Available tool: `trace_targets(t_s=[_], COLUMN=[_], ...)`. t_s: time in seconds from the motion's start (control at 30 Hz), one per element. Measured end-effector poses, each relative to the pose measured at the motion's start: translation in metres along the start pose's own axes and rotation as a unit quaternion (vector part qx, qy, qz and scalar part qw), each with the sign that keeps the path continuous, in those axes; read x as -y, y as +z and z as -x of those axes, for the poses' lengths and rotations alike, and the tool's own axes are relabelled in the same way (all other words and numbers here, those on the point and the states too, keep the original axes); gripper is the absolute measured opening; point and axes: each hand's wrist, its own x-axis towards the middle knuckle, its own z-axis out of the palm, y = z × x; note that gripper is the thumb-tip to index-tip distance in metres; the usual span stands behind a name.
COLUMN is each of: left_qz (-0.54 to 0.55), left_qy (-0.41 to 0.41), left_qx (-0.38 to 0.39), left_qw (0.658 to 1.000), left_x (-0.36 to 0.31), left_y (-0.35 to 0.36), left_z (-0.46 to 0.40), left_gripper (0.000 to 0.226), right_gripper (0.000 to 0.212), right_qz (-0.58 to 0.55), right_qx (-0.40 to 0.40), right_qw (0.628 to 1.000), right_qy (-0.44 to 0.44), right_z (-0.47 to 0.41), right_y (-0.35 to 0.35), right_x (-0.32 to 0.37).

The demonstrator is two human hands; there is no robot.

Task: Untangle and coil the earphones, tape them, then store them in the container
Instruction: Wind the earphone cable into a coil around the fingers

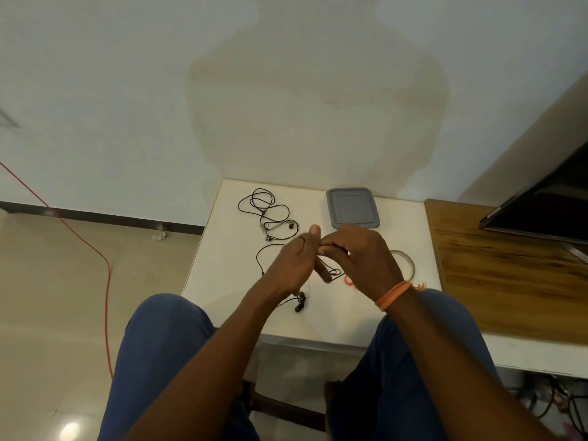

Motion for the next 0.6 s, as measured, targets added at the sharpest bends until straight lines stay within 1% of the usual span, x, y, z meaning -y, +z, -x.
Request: trace_targets(t_s=[0.07,0.13,0.2,0.27,0.3,0.37,0.43,0.47,0.5,0.53,0.57,0.6], left_qz=[0.052,0.095,0.114,0.147,0.173,0.240,0.321,0.359,0.392,0.418,0.438,0.454], left_qy=[-0.037,-0.041,-0.039,-0.045,-0.046,-0.036,-0.012,-0.001,0.009,0.018,0.025,0.032], left_qx=[0.076,0.125,0.174,0.221,0.239,0.251,0.246,0.245,0.241,0.231,0.214,0.193], left_qw=[0.995,0.987,0.977,0.963,0.954,0.937,0.914,0.901,0.888,0.878,0.873,0.869], left_x=[0.002,0.002,-0.001,-0.004,-0.004,-0.002,-0.005,-0.009,-0.014,-0.019,-0.023,-0.025], left_y=[0.002,0.002,0.001,0.000,-0.001,-0.002,-0.002,-0.002,-0.001,-0.001,0.000,-0.001], left_z=[0.002,0.001,0.003,0.007,0.008,0.009,0.011,0.012,0.012,0.012,0.011,0.009], left_gripper=[0.082,0.098,0.092,0.081,0.077,0.070,0.065,0.061,0.058,0.054,0.051,0.050], right_gripper=[0.029,0.023,0.018,0.022,0.020,0.012,0.012,0.015,0.023,0.036,0.046,0.048], right_qz=[0.018,0.029,0.019,-0.003,-0.017,-0.069,-0.150,-0.172,-0.162,-0.150,-0.157,-0.196], right_qx=[-0.016,-0.030,-0.045,-0.064,-0.070,-0.079,-0.053,-0.027,-0.013,-0.011,-0.006,0.011], right_qw=[0.999,0.998,0.998,0.998,0.997,0.994,0.982,0.978,0.981,0.982,0.978,0.963], right_qy=[-0.028,-0.049,-0.034,-0.019,-0.013,0.033,0.100,0.115,0.106,0.112,0.140,0.187], right_z=[0.000,-0.001,-0.003,-0.002,-0.002,0.000,-0.001,0.000,-0.002,-0.002,-0.003,-0.004], right_y=[-0.002,-0.002,0.000,0.000,0.002,0.004,0.005,0.005,0.005,0.007,0.010,0.014], right_x=[0.003,0.004,0.002,-0.003,-0.004,-0.001,0.004,0.004,0.006,0.008,0.013,0.014])
